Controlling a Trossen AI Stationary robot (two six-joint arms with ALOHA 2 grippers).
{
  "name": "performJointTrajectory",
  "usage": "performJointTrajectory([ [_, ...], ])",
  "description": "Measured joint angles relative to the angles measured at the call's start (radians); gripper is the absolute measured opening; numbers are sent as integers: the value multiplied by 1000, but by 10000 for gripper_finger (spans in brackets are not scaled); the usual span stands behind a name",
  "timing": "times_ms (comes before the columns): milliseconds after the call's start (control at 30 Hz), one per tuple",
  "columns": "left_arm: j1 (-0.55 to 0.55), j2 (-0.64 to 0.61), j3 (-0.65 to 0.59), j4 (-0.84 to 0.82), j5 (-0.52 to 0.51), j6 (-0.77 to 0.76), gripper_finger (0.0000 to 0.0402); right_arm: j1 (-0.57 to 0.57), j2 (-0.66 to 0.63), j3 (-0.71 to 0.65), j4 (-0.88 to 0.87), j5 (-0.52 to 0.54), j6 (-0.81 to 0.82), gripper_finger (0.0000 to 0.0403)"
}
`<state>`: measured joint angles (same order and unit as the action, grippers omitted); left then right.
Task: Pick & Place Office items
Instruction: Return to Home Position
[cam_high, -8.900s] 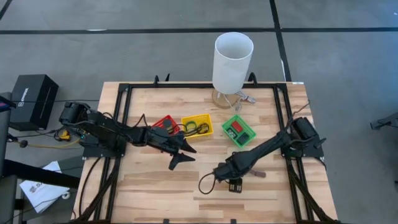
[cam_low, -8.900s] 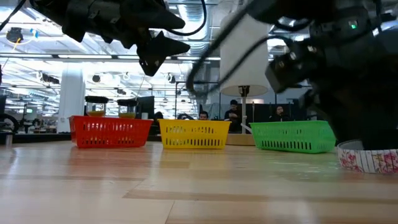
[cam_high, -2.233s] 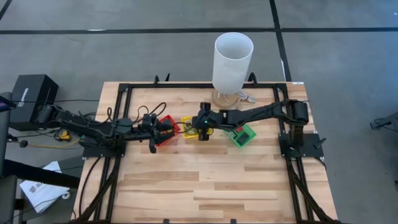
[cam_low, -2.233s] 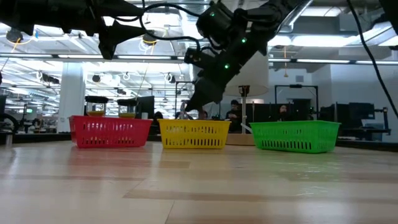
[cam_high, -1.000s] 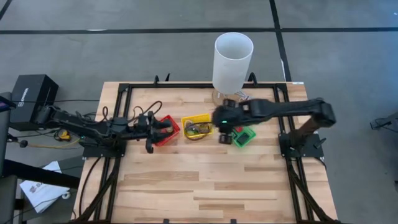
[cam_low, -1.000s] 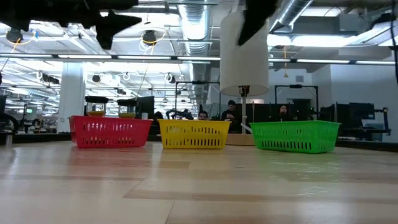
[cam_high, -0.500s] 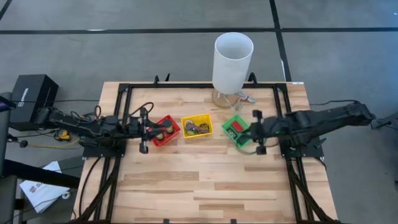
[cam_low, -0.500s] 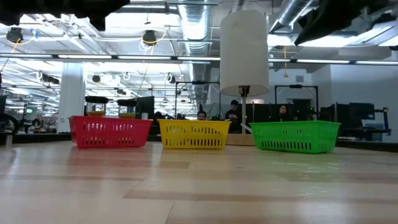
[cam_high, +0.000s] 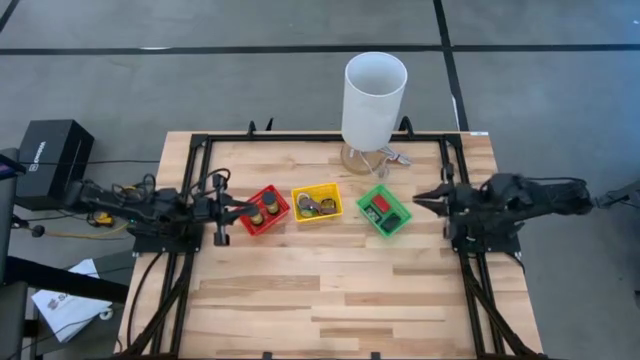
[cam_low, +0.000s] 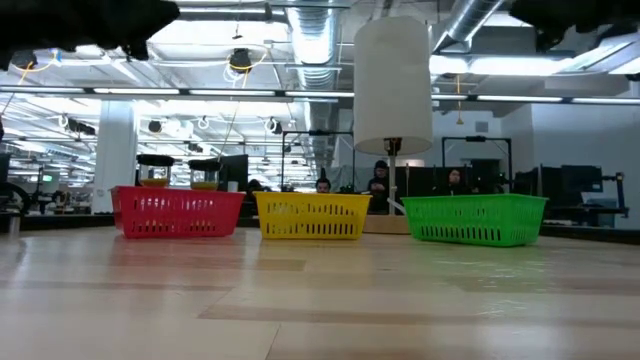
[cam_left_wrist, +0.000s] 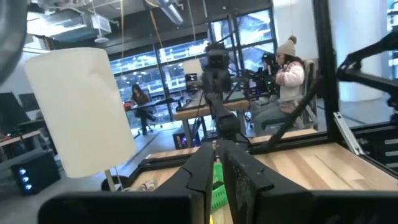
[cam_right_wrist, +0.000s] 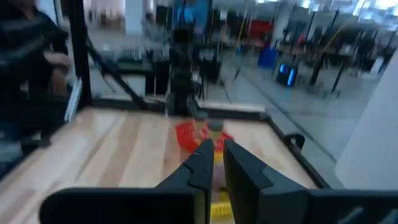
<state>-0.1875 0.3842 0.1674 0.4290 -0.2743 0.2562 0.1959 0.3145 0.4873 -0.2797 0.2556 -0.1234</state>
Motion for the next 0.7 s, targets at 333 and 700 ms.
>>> performJointTrajectory([
  [333, 0, -224, -114, 15, 61, 2, 26, 0, -310, -221, 159, -86, -39, 23],
  [700, 0, -344, -161, -74, 55, -3, 22, -2, -299, -329, 225, -100, -15, 19],
])
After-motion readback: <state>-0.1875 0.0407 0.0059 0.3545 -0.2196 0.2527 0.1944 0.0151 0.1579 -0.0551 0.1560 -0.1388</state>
